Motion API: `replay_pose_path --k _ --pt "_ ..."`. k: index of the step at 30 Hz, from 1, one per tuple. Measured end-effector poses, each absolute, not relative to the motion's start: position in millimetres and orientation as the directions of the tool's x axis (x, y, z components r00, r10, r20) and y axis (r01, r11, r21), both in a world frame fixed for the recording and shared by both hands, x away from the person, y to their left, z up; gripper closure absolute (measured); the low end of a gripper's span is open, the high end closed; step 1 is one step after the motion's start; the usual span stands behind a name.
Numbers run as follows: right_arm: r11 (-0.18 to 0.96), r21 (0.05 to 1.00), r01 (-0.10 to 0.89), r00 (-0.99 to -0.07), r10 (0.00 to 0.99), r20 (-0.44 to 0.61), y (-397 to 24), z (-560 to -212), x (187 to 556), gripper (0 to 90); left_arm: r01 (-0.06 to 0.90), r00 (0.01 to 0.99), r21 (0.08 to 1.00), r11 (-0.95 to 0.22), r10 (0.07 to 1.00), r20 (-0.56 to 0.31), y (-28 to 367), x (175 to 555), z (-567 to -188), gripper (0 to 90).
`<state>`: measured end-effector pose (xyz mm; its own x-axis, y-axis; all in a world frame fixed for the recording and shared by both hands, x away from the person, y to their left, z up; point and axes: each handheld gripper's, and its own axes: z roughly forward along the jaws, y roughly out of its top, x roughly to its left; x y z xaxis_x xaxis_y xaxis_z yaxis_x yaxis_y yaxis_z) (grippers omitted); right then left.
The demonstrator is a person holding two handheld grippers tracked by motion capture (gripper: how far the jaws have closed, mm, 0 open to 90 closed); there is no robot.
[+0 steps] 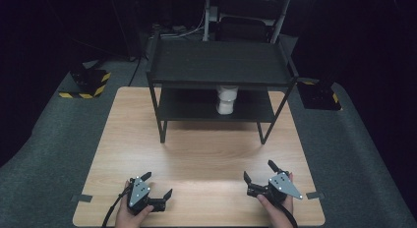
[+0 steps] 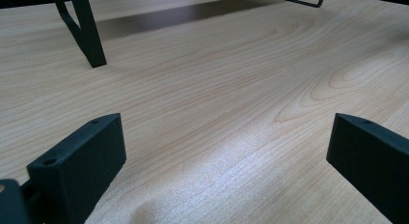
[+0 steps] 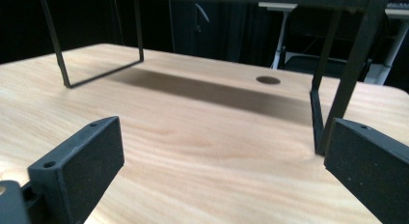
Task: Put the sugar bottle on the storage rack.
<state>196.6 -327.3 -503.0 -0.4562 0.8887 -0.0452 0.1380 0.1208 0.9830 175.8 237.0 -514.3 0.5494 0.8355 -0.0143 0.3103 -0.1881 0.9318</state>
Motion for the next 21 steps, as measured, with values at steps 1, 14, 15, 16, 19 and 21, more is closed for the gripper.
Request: replay_pose_path --k 1,14,15,16,19,21 --pt "0.130 0.982 0.139 -0.453 0.890 -0.053 -327 -505 196 0.0 0.310 0.549 0.932 -0.188 0.836 -0.014 237 176 -514 0.5" --pt "0.156 0.966 0.206 -0.432 0.900 -0.053 -334 -518 191 0.0 0.311 0.549 0.931 -0.190 0.836 -0.013 237 176 -514 0.5" --pt "0.157 0.965 0.209 -0.434 0.899 -0.052 -335 -519 191 0.0 0.310 0.549 0.932 -0.189 0.836 -0.013 237 176 -514 0.5" --pt "0.161 0.964 0.212 -0.438 0.898 -0.053 -335 -519 192 0.0 0.310 0.548 0.932 -0.189 0.836 -0.013 236 176 -514 0.5" --pt "0.166 0.962 0.214 -0.436 0.898 -0.058 -335 -520 192 0.0 0.310 0.548 0.932 -0.190 0.837 -0.012 236 176 -514 0.5" --pt "0.173 0.958 0.227 -0.441 0.896 -0.057 -335 -520 193 0.0 0.311 0.546 0.932 -0.188 0.838 -0.013 236 175 -514 0.5"
